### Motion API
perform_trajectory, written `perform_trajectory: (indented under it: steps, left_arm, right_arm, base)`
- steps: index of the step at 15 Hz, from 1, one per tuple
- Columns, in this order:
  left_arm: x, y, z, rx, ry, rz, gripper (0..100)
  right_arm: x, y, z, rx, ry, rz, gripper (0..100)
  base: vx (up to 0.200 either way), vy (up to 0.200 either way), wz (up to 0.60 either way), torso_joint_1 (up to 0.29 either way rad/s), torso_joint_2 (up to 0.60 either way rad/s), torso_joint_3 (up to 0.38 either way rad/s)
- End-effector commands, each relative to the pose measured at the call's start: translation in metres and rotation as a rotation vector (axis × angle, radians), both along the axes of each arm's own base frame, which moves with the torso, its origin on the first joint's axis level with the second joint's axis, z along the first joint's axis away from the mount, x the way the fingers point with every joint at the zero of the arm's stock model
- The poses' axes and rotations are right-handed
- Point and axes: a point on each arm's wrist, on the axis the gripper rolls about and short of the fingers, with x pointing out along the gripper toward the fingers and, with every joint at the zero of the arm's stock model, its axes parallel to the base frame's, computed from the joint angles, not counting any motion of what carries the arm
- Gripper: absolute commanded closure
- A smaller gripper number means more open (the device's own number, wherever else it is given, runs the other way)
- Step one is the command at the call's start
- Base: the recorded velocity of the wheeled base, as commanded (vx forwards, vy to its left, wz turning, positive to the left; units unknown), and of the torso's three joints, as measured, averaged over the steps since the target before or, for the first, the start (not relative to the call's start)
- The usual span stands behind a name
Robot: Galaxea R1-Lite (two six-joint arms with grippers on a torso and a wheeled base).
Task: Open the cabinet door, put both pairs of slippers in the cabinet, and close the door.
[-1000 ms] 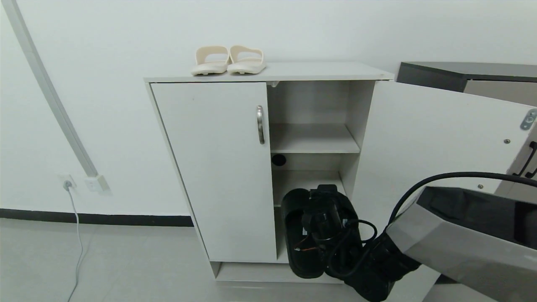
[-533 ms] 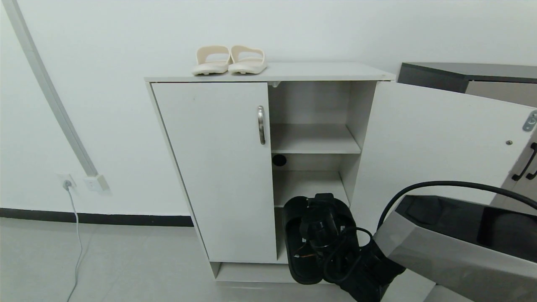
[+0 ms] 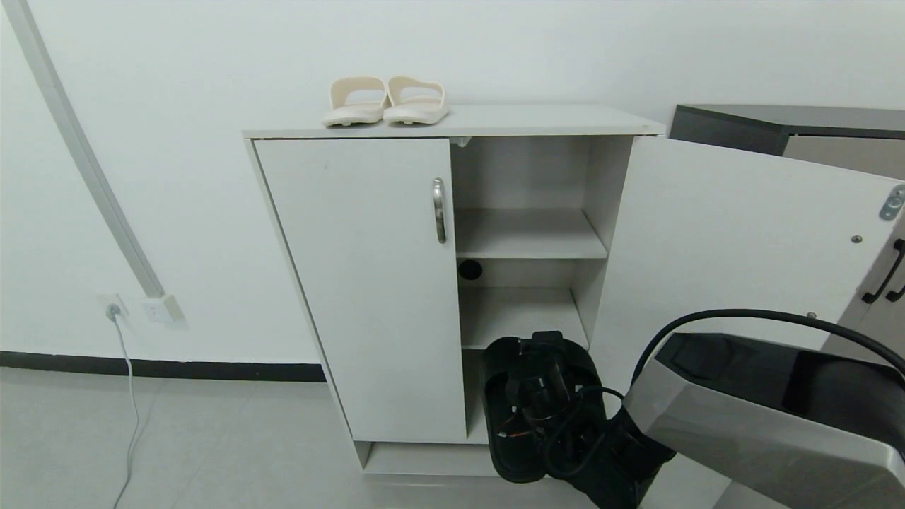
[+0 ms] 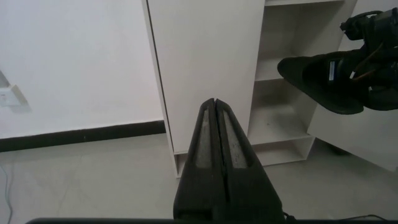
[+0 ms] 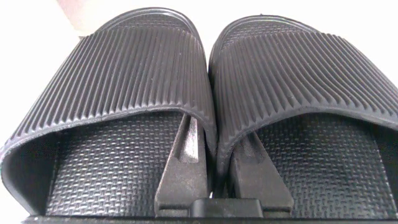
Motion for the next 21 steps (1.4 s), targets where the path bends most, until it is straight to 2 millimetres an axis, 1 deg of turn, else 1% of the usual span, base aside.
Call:
perform_trajectory:
  steps: [1, 4, 8, 12, 14, 16, 18, 21]
  left_arm:
    - [0.0, 0.0, 0.0, 0.0, 0.001, 0.0, 100]
    - [0.0, 0.0, 0.0, 0.0, 0.001, 0.0, 100]
    - [0.0, 0.0, 0.0, 0.0, 0.003, 0.0, 100]
    - [0.0, 0.0, 0.0, 0.0, 0.003, 0.0, 100]
    - [0.0, 0.0, 0.0, -0.003, 0.003, 0.0, 100]
    - [0.0, 0.0, 0.0, -0.005, 0.003, 0.0, 100]
    - [0.0, 0.0, 0.0, -0.005, 0.002, 0.0, 100]
    - [0.0, 0.0, 0.0, -0.006, 0.002, 0.0, 100]
  right_arm:
    - [-0.001, 0.001, -0.001, -0.003, 0.002, 0.003, 100]
    - [0.001, -0.001, -0.001, -0.002, 0.002, -0.001, 100]
    - [0.0, 0.0, -0.002, -0.002, 0.003, 0.0, 100]
    - [0.0, 0.0, -0.008, -0.011, 0.011, -0.001, 100]
    - [0.001, 0.0, -0.006, -0.001, 0.002, -0.001, 100]
    - [0.001, 0.001, -0.004, 0.001, -0.025, -0.003, 100]
    - [0.004, 0.001, 0.002, 0.013, -0.103, -0.007, 100]
    - [0.009, -0.003, -0.003, -0.005, -0.186, -0.002, 100]
  base:
    - [0.0, 0.0, 0.0, 0.0, 0.0, 0.0]
    - [0.0, 0.0, 0.0, 0.002, 0.0, -0.085]
    - [0.0, 0.0, 0.0, 0.004, 0.0, -0.178]
    - [0.0, 0.0, 0.0, 0.002, 0.0, -0.197]
    - [0.0, 0.0, 0.0, 0.002, 0.0, -0.171]
    - [0.0, 0.0, 0.0, 0.007, 0.0, -0.075]
    - [0.0, 0.0, 0.0, 0.0, 0.0, 0.0]
    - [0.0, 0.0, 0.0, 0.0, 0.0, 0.0]
